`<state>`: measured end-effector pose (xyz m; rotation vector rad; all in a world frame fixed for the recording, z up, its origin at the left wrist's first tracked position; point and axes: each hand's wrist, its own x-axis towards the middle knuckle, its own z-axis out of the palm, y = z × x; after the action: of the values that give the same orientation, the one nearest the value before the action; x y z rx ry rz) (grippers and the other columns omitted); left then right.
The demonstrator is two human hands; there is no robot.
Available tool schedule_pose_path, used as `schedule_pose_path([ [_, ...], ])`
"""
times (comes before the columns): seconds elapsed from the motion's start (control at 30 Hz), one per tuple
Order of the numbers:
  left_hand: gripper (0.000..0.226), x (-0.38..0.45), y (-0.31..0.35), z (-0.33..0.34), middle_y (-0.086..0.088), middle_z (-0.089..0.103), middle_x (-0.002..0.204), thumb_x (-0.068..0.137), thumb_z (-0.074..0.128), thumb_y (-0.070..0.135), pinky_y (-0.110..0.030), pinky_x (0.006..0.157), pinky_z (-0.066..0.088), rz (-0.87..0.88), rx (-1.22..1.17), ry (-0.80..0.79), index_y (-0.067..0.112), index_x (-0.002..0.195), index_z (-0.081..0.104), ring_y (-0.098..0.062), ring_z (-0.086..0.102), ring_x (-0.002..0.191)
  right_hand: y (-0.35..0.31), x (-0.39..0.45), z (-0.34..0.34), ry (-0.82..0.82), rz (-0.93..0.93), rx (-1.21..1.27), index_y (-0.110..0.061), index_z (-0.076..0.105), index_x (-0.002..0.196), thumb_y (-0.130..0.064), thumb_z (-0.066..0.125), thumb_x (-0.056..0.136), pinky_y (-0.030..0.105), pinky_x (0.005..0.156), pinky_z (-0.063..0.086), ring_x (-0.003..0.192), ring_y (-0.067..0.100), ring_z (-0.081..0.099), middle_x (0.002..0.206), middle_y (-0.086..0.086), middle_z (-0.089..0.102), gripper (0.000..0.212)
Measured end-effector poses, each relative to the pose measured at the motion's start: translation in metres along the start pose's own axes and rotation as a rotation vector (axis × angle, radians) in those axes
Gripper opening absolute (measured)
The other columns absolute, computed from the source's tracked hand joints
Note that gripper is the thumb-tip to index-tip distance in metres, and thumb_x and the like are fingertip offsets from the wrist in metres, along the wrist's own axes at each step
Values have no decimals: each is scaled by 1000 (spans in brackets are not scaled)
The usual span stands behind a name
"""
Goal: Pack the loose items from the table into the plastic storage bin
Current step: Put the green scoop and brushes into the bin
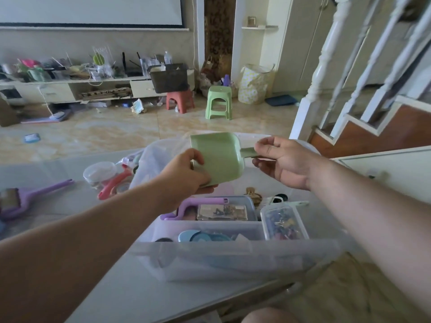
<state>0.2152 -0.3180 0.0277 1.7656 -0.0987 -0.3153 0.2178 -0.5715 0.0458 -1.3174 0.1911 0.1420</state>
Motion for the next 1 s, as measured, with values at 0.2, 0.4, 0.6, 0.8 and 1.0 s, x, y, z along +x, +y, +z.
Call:
schedule_pose_path([
  [0.2,26,3,-14,16,4,72,106,88,78,18,-29,61,58,137,434,-145,39,99,66,-20,71,72,10,16,6,130,-5,178,-15,65,93,-16,76,92,21,61,53,63,11,60,78,3,67,10],
  [0.4,46,3,-29,7,23,66,125,92,70,31,-25,94,53,97,738,-280,44,135,60,-1,65,103,12,20,7,189,-141,-63,-21,61,94,-2,71,95,27,65,56,75,17,70,88,4,70,21],
  [0.6,50,22,-27,-14,7,64,128,85,50,6,-28,85,50,74,881,43,33,123,65,-17,60,111,23,21,-14,307,-389,-806,-32,66,85,-11,86,82,38,75,55,76,19,64,88,-2,74,28],
  [0.8,42,22,-38,-3,-4,61,131,96,50,18,-39,107,45,-81,1258,-247,20,137,59,-26,56,118,28,35,40,176,-489,-1147,-26,66,87,-22,91,77,21,62,40,74,3,59,81,-14,66,27],
  [1.0,32,20,-45,-1,-4,61,123,100,48,18,-30,102,44,-143,1267,-428,16,128,62,-21,55,107,60,67,86,17,-434,-1360,-26,64,86,-27,86,83,31,69,45,84,24,64,85,-3,68,22],
])
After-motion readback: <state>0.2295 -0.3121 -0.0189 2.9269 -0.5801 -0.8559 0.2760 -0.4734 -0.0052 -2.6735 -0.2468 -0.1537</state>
